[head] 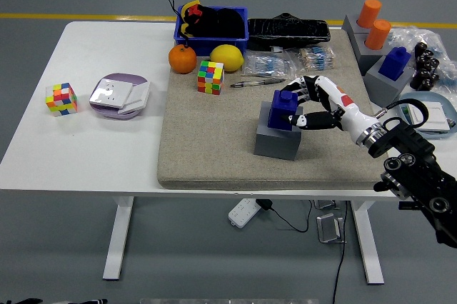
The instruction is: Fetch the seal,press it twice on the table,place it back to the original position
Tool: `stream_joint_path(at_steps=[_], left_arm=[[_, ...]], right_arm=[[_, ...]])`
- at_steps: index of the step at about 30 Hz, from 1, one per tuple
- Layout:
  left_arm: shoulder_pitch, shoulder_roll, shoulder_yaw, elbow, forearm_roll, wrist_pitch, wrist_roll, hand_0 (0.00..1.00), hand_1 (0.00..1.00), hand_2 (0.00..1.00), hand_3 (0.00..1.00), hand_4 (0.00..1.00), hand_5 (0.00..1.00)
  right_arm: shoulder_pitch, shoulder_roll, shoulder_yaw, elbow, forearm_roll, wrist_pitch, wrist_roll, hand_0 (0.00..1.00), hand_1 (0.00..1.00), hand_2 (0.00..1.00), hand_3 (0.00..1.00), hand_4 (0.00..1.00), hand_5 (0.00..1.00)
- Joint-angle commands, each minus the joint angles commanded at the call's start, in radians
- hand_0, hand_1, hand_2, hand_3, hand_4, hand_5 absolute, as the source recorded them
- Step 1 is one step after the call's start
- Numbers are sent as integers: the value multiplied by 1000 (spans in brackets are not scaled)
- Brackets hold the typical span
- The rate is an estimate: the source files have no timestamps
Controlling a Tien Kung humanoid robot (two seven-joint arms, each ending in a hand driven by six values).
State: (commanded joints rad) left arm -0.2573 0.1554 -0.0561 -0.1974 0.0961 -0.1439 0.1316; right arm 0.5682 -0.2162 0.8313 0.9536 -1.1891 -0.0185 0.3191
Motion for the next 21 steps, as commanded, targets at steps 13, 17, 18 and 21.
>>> stream_joint_path(at_steps=[13, 17, 18, 21], left_arm=[[-2, -1, -2, 1, 0, -1, 0, 820, 816, 788, 836, 806, 406], [-2, -1, -2, 1, 0, -1, 1, 820, 816, 788, 836, 806, 406], [-2, -2, -2, 1, 0, -1, 1, 820, 816, 788, 836, 806, 406], [-2, -2, -2, 1, 0, -1, 1, 820, 816, 788, 836, 805, 406]], right_arm=[[2, 2, -6, -7, 7, 14, 9, 659, 617, 586, 667, 898, 2], [2, 3, -6, -8, 7, 17, 10, 806, 788, 772, 810, 978, 2], [3, 4, -6, -9, 7, 17, 10, 806, 788, 772, 810, 978, 2], [3, 4, -6, -9, 6, 18, 10, 838, 845, 831, 853, 998, 2]])
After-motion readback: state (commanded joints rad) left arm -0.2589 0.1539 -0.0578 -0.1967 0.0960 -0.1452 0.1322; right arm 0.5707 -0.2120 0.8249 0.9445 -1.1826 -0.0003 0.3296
